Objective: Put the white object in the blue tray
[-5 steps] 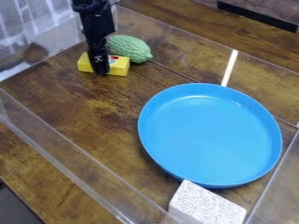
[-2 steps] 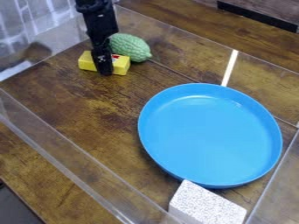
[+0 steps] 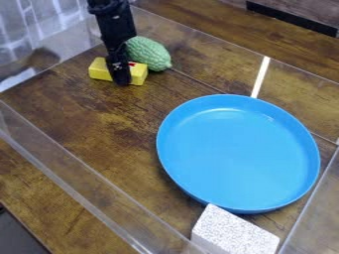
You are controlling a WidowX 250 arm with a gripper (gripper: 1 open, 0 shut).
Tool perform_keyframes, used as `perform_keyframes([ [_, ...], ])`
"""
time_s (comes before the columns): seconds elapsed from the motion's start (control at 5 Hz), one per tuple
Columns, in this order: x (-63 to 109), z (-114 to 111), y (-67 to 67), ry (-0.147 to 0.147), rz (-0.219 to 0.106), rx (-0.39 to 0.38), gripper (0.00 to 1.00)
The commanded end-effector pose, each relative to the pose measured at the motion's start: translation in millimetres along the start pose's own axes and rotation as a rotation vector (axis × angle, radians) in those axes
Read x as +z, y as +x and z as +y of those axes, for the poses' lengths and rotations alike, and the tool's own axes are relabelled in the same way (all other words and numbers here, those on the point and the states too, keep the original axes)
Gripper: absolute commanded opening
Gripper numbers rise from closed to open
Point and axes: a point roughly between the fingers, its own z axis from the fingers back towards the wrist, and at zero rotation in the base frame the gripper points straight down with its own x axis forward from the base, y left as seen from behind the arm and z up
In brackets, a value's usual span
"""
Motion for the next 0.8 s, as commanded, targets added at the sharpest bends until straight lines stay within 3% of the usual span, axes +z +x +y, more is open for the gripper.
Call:
perform_keyframes([
  [0.0, 19.1, 12.3, 6.2, 0.051, -0.032, -0.010, 1.00],
  [0.6, 17.1, 14.7, 3.1, 0.020, -0.051, -0.023, 1.00],
])
